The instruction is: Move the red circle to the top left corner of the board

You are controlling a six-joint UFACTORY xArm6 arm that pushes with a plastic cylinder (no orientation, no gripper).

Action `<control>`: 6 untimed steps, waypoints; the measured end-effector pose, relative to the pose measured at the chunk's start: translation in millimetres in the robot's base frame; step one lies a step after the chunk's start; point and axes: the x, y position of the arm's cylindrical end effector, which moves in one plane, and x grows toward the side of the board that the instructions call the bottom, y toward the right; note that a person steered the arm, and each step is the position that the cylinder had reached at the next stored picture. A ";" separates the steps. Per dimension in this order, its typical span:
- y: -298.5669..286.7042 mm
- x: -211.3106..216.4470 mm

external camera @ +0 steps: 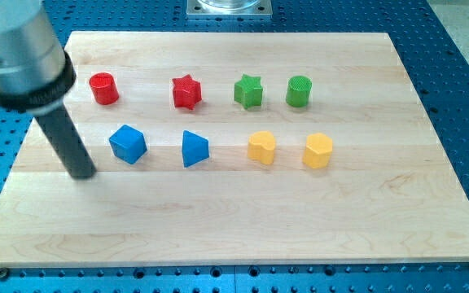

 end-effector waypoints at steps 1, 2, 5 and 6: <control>6.1 -56.5; 5.6 -66.7; 24.8 -113.8; 14.3 -190.1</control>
